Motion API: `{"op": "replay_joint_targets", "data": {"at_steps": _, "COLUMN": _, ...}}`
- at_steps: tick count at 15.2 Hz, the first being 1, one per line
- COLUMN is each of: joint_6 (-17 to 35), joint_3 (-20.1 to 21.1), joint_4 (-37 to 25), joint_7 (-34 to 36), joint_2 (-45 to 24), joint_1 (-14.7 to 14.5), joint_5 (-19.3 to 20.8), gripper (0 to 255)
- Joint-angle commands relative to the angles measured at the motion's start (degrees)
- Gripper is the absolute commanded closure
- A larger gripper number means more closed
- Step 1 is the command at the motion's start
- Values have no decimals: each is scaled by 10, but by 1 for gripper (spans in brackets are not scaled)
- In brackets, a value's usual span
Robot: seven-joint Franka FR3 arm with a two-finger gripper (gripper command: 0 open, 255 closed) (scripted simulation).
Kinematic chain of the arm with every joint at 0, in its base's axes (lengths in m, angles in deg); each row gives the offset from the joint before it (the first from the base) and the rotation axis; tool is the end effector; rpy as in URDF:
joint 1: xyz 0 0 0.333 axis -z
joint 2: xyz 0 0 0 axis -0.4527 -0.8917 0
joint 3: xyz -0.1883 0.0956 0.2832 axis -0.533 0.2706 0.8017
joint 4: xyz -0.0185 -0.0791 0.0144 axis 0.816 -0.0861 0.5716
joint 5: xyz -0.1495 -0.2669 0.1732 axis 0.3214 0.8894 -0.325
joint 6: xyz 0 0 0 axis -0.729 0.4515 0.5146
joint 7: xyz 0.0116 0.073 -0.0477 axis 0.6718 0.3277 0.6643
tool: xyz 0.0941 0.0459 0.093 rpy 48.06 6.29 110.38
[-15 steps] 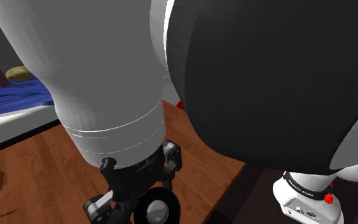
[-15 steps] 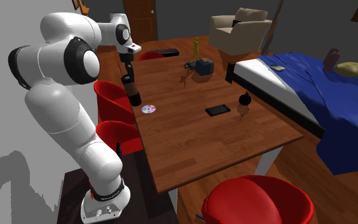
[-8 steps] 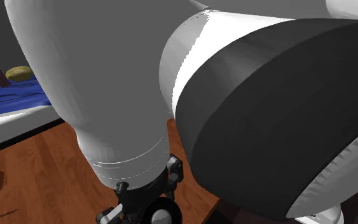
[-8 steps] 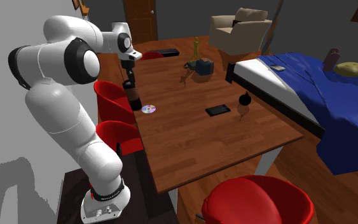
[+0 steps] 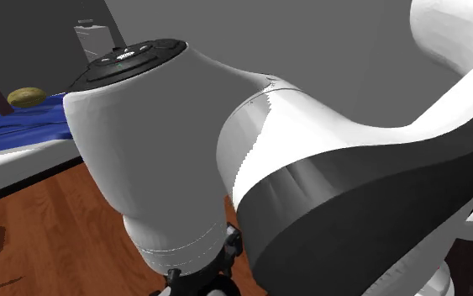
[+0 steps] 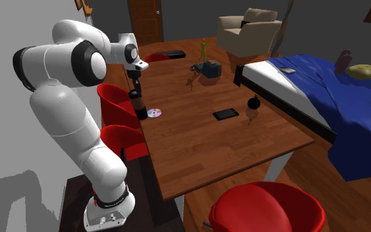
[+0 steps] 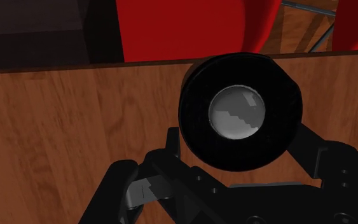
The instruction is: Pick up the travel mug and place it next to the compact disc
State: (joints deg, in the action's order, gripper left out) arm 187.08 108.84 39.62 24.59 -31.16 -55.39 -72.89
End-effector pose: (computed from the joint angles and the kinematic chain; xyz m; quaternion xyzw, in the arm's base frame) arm 0.2006 0.4451 0.4869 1.0000 0.0037 0.0057 0.0032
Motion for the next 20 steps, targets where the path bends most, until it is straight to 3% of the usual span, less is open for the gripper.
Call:
{"op": "replay_joint_targets", "data": {"at_steps": 1, "joint_6": 16, "joint_3": 1, "joint_4": 12, "joint_7": 2, "joint_2": -3, "joint_1": -1, "joint_5": 2, "gripper": 255}}
{"op": "replay_joint_targets", "data": {"at_steps": 7, "joint_6": 63, "joint_3": 5, "joint_4": 44, "joint_7": 12, "joint_2": -23, "joint_1": -1, "joint_5": 14, "gripper": 255}}
{"op": "replay_joint_targets", "data": {"at_steps": 15, "joint_6": 63, "joint_3": 5, "joint_4": 44, "joint_7": 12, "joint_2": -23, "joint_1": -1, "joint_5": 14, "gripper": 255}}
{"op": "replay_joint_targets", "data": {"at_steps": 16, "joint_6": 63, "joint_3": 5, "joint_4": 44, "joint_7": 12, "joint_2": -23, "joint_1": -1, "joint_5": 14, "gripper": 0}}
{"op": "replay_joint_targets", "data": {"at_steps": 20, "joint_6": 63, "joint_3": 5, "joint_4": 44, "joint_7": 12, "joint_2": -22, "joint_1": -1, "joint_5": 13, "gripper": 0}}
